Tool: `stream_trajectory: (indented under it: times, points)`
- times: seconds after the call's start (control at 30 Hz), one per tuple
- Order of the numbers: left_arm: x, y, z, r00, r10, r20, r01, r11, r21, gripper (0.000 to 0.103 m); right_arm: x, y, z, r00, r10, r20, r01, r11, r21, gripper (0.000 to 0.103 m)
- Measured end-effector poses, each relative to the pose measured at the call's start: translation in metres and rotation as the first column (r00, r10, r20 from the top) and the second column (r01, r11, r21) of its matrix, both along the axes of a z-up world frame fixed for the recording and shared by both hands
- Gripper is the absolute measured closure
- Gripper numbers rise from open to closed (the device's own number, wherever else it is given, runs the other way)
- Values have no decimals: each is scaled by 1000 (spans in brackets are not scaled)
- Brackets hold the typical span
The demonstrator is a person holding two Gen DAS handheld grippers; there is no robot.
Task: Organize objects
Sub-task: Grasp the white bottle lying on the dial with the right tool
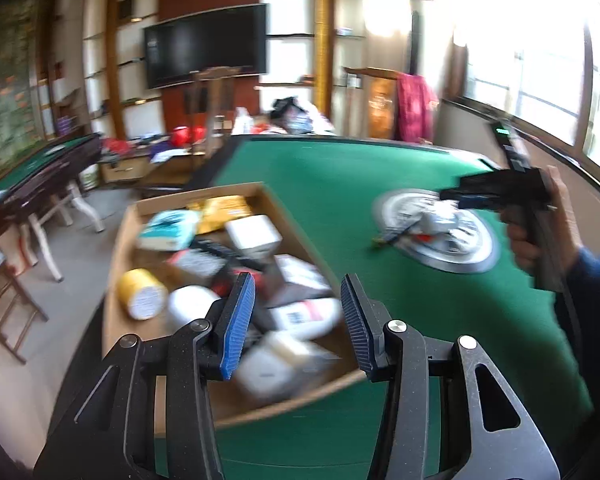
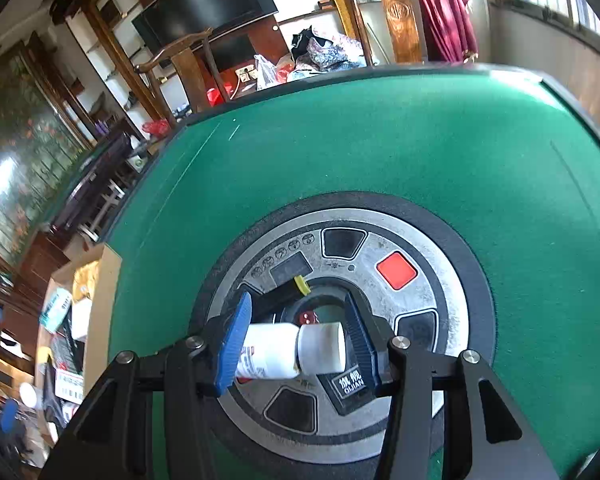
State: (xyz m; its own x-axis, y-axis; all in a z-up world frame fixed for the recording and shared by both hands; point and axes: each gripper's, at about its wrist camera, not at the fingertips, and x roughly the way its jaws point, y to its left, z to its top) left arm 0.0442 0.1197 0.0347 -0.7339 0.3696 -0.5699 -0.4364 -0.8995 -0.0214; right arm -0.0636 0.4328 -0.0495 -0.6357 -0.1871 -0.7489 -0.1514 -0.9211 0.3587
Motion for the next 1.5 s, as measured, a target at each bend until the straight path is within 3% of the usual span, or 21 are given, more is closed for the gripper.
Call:
stream_trajectory:
  times: [0.2,0.37,0.47,0.6,0.77,1.07,1.1,1.17,1.23,1.33,1.5]
  points:
    - [-1,65,8,988,-149,46,148,989,17,57,9,-8,-7,997,63,39,-63,998,-18,54]
    - [-32,105,15,985,-157,68,155,987,38,57,51,-23,6,988,151,29,-150,988,-32,54]
    - [-61,121,15,984,-138,116,130,989,78,57,72,-30,20,989,145,-19,-144,987,71,54]
    - [-76,114,3,983,-104,149,89,991,101,57,71,-41,22,989,148,-15,-143,971,193,54]
    - [-81,98,-1,985,-76,156,56,990,132,57,49,-45,7,994,101,32,-105,970,218,54]
    - [-73,99,4,993,-60,103,50,994,92,57,28,-66,0,998,9,57,-19,985,174,55]
    - [-73,99,4,993,-57,99,48,995,90,57,26,-69,-2,998,-5,66,-6,984,176,56]
    - [-74,99,3,993,-60,100,52,995,85,57,21,-75,-6,995,-39,92,19,978,206,68]
    - [-75,101,2,993,-61,100,54,996,76,57,20,-75,-12,992,-56,114,33,980,194,70]
    - [-75,102,1,993,-64,97,57,996,69,57,27,-70,-11,990,-82,111,58,977,205,70]
    - [-76,105,-2,992,-76,104,71,996,59,56,66,-44,1,992,-97,81,88,990,109,70]
